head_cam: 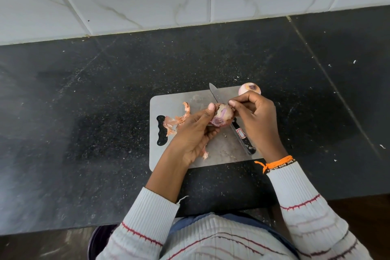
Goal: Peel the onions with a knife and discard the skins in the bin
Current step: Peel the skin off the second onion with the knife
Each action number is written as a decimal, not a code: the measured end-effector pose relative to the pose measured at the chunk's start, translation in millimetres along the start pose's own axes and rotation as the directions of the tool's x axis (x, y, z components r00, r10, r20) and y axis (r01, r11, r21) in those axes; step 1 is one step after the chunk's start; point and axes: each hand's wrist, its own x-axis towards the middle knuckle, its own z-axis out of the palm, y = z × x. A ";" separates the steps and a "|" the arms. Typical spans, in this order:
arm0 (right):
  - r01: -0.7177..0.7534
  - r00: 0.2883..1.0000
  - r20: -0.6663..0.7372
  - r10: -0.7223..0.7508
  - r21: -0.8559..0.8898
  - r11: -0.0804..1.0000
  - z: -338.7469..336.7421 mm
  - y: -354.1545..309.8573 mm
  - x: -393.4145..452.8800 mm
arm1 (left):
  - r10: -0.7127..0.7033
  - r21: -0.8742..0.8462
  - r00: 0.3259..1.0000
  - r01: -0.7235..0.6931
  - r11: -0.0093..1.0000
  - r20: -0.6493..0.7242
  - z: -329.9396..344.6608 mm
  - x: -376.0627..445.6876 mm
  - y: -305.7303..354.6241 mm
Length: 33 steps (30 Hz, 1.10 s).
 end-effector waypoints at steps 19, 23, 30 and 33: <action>0.189 0.981 -0.022 -0.192 -0.106 0.976 4.6 -10.0 -7.0 | 0.019 -0.080 1.000 -0.019 0.997 0.004 -3.7 5.0 -5.2; 0.203 0.977 -0.039 -0.209 -0.118 0.972 4.4 -3.5 -5.0 | 0.008 -0.079 1.000 -0.009 0.997 -0.003 -4.6 5.4 -5.6; 0.001 1.000 -0.004 0.000 0.041 0.999 0.1 7.2 -3.9 | 0.013 -0.115 1.000 -0.014 0.993 -0.009 -3.6 4.9 -4.8; 0.087 0.996 0.035 -0.087 0.003 0.996 -0.5 -1.8 -5.6 | 0.022 -0.125 1.000 -0.022 0.992 0.000 -3.3 4.7 -4.6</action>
